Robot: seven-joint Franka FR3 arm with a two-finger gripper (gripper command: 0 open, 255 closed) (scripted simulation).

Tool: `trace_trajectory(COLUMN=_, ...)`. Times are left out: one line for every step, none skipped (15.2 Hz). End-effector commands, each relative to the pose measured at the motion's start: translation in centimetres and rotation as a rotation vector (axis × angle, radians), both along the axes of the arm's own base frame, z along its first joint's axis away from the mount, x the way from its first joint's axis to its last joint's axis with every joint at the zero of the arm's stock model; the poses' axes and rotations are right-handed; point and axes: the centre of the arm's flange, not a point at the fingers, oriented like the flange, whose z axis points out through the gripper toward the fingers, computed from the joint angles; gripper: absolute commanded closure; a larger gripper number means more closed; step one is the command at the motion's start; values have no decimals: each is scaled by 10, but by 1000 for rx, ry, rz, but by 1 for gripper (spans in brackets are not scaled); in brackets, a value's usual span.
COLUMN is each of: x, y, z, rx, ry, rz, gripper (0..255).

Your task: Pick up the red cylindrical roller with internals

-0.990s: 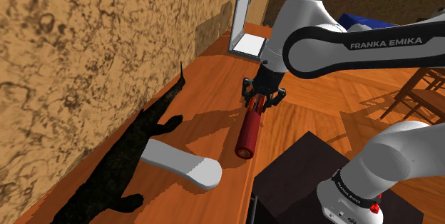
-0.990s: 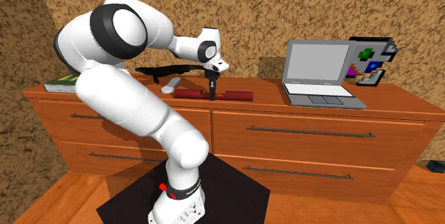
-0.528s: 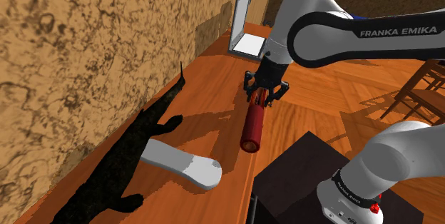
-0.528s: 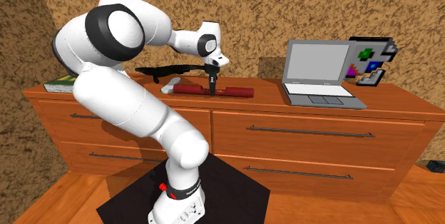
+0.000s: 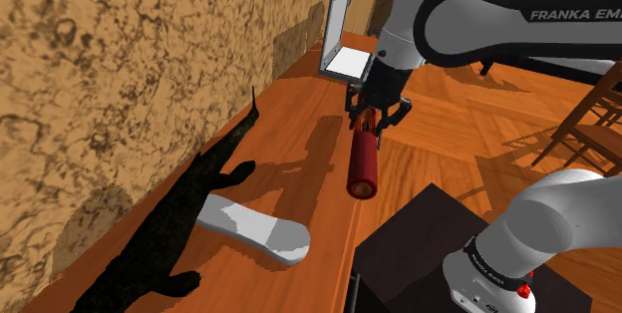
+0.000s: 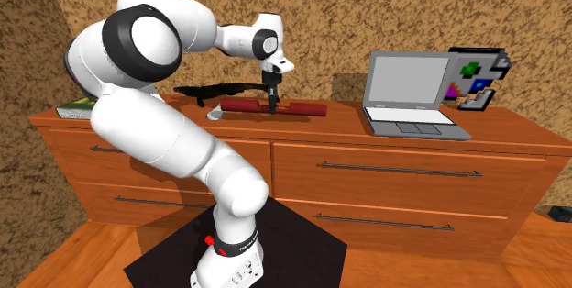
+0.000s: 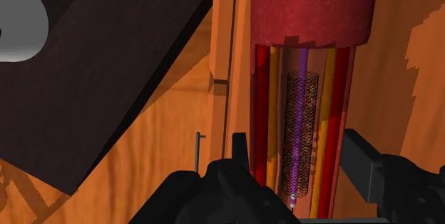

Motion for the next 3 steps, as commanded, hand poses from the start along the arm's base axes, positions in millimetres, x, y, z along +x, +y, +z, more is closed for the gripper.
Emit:
trace_trajectory(x=1, y=0, z=12, rx=0, ry=-1, rz=0, gripper=255)
trace_trajectory(x=1, y=0, z=13, rx=0, ry=-1, rz=0, gripper=255)
trace_trajectory(x=1, y=0, z=13, rx=0, ry=-1, rz=0, gripper=255)
